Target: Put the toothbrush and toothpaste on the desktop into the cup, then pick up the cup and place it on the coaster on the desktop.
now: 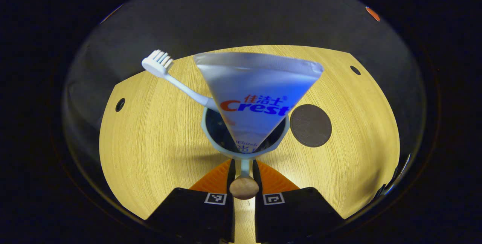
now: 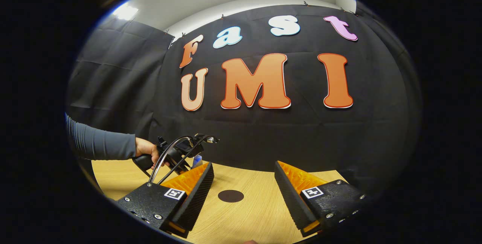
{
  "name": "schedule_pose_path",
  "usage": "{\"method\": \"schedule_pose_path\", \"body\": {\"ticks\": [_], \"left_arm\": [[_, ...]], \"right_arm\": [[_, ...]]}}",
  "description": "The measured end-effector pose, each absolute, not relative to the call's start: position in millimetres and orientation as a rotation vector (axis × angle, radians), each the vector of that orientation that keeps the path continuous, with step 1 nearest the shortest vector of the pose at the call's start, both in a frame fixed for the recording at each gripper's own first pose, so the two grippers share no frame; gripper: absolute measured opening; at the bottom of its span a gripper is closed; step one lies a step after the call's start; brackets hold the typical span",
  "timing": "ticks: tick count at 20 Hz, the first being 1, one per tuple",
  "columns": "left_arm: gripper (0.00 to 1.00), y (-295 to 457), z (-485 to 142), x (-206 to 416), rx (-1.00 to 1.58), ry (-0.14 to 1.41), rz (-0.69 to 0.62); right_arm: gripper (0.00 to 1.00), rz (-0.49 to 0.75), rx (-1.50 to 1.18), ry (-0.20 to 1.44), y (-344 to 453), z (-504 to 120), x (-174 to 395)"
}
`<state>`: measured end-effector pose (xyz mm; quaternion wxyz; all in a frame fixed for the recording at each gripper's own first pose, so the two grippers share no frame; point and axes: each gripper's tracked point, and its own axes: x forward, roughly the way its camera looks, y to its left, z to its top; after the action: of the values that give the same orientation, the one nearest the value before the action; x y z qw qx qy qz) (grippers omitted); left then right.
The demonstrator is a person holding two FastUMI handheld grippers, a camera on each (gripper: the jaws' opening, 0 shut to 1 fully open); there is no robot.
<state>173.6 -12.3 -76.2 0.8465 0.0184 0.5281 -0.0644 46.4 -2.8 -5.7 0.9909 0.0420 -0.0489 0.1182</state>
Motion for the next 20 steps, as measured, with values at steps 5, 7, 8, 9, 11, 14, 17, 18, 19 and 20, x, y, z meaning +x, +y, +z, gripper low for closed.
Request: {"method": "schedule_pose_path", "body": {"ticks": [5, 7, 8, 9, 11, 14, 17, 18, 19, 20], "left_arm": [[0.20, -12, -76, 173, 0.036, 1.080, -0.176], [0.20, -14, -76, 173, 0.041, 1.062, -0.199], [0.21, -14, -77, 174, 0.045, 1.057, -0.209], [0.21, -16, -78, 174, 0.046, 1.054, -0.217], [0.20, -19, -83, 177, 0.048, 1.053, -0.234], [0.21, -19, -84, 177, 0.047, 1.055, -0.258], [0.21, -19, -83, 175, 0.060, 1.067, -0.275], [0.21, -17, -82, 175, 0.064, 1.071, -0.281], [0.21, -17, -82, 175, 0.068, 1.075, -0.286], [0.20, -17, -80, 176, 0.070, 1.080, -0.289]], "right_arm": [[0.97, 0.221, 0.097, -0.092, -12, -6, 42], [0.97, 0.215, 0.094, -0.096, -16, -6, 39], [0.97, 0.209, 0.092, -0.095, -19, -6, 39], [0.97, 0.206, 0.092, -0.093, -21, -7, 38], [0.97, 0.199, 0.095, -0.090, -26, -7, 35], [0.97, 0.188, 0.097, -0.084, -35, -12, 32], [0.97, 0.173, 0.112, -0.073, -44, -17, 32], [0.97, 0.169, 0.115, -0.070, -46, -18, 31], [0.97, 0.162, 0.118, -0.068, -49, -19, 31], [0.97, 0.158, 0.121, -0.067, -51, -19, 32]]}}
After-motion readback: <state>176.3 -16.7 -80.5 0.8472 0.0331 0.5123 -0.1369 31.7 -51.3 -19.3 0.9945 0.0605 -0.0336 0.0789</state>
